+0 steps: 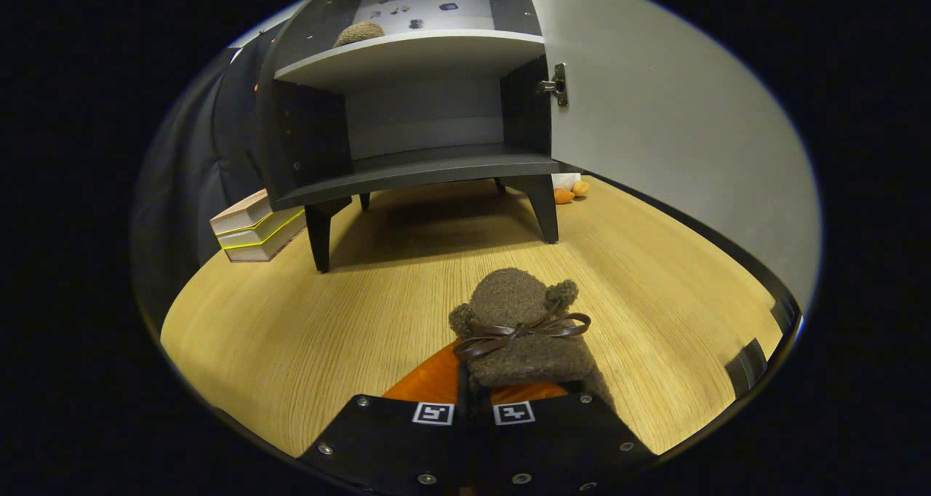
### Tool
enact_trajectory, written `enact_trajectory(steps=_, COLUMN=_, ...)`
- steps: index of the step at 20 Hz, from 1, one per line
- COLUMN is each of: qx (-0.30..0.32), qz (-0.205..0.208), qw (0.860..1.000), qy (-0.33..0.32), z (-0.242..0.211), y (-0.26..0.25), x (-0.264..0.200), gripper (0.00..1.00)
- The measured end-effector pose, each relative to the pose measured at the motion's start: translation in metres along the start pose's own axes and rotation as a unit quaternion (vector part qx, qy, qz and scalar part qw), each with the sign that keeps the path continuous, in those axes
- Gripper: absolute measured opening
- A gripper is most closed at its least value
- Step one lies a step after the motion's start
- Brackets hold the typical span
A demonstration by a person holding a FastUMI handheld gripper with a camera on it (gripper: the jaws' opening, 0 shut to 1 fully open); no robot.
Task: Open the shoe cabinet door, grab the shoes and put them into the shoe cabinet, then close the shoe cabinet door.
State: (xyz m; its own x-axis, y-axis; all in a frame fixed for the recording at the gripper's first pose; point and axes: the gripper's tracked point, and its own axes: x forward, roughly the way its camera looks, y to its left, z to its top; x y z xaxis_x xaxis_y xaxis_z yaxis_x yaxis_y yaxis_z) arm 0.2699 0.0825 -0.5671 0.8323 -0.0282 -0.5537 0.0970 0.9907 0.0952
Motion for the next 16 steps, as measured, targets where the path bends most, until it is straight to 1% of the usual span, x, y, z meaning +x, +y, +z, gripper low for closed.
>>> enact_trajectory(steps=2, qx=-0.013, qz=0.001, qw=1.000, qy=-0.002, z=0.008, y=0.001, x=-0.002, gripper=0.04)
enact_trajectory(steps=4, qx=-0.014, qz=0.011, qw=1.000, qy=0.009, z=0.021, y=0.007, x=-0.009, gripper=0.04)
enact_trajectory(steps=6, qx=-0.018, qz=0.019, qw=1.000, qy=0.012, z=0.043, y=0.012, x=-0.021, gripper=0.04)
enact_trajectory(steps=9, qx=-0.024, qz=0.030, qw=0.999, qy=0.003, z=0.098, y=0.012, x=-0.044, gripper=0.04)
enact_trajectory(steps=12, qx=-0.017, qz=0.041, qw=0.999, qy=-0.025, z=0.160, y=0.012, x=-0.062, gripper=0.04)
enact_trajectory(steps=16, qx=-0.019, qz=0.048, qw=0.997, qy=-0.054, z=0.218, y=0.013, x=-0.074, gripper=0.04)
